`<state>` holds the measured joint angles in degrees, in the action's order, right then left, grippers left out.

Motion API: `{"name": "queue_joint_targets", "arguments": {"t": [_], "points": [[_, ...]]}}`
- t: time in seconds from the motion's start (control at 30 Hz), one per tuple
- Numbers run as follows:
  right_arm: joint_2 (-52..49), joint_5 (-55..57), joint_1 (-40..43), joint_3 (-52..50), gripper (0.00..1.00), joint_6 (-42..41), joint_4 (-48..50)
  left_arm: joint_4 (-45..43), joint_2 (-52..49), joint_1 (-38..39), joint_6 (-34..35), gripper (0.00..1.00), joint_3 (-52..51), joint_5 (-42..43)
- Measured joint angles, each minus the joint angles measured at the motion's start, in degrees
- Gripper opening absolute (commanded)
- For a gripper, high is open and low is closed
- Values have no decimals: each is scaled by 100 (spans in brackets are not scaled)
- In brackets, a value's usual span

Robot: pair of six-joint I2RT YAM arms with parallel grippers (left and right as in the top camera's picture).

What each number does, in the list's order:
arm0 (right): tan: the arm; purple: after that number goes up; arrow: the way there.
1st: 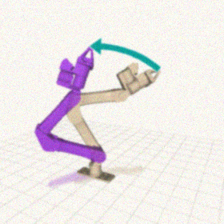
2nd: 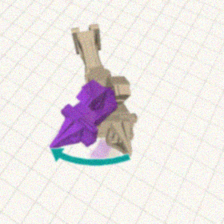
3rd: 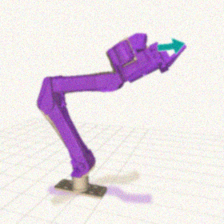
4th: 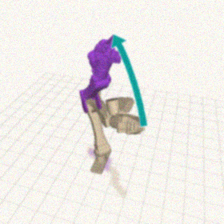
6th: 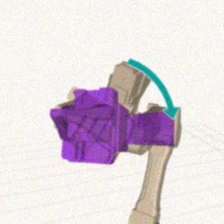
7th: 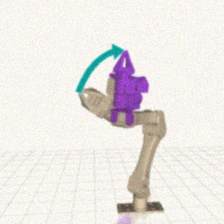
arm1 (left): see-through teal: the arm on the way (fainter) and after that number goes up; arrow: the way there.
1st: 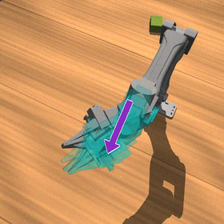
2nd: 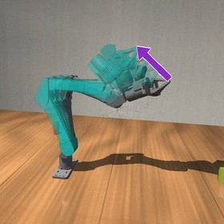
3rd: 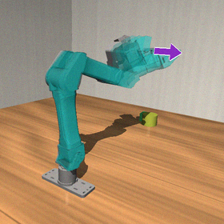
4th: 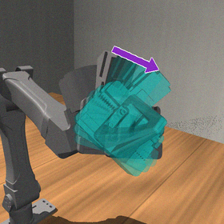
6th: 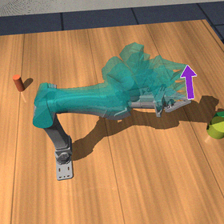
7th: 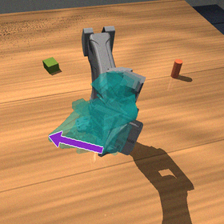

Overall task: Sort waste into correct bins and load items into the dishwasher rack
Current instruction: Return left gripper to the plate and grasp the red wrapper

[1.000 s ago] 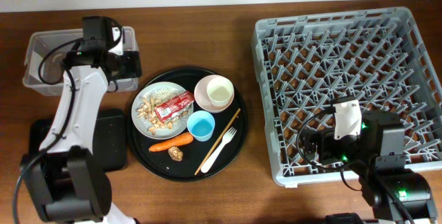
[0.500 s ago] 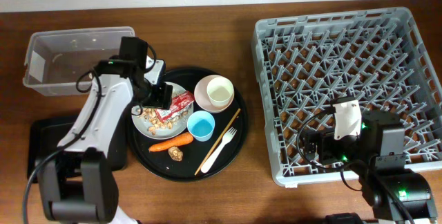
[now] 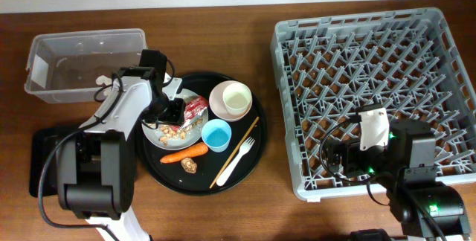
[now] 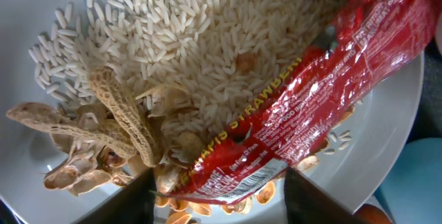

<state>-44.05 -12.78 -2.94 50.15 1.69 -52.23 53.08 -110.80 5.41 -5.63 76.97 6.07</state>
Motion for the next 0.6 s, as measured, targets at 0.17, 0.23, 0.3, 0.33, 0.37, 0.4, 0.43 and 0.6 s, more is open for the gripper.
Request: {"name": "queue_joint_targets", "arguments": {"t": [0.17,0.23,0.3,0.33,0.37,0.4,0.43,0.6], "points": [[0,0,0,0,99,2,0,0,-11,0,-46,21,0,0],[0,0,0,0,99,0,0,2,-11,0,-61,19,0,-2],[0,0,0,0,99,-2,-2,13,-11,0,-59,15,0,0],[0,0,0,0,99,4,-2,28,-11,0,-59,11,0,-2],[0,0,0,0,99,0,-2,46,-11,0,-63,7,0,-4],[0,0,0,0,99,-2,-2,83,-11,0,-72,6,0,-4],[0,0,0,0,99,2,-2,116,-11,0,-59,6,0,-4],[0,0,0,0,99,2,-2,345,-11,0,-61,2,22,-7]]}}
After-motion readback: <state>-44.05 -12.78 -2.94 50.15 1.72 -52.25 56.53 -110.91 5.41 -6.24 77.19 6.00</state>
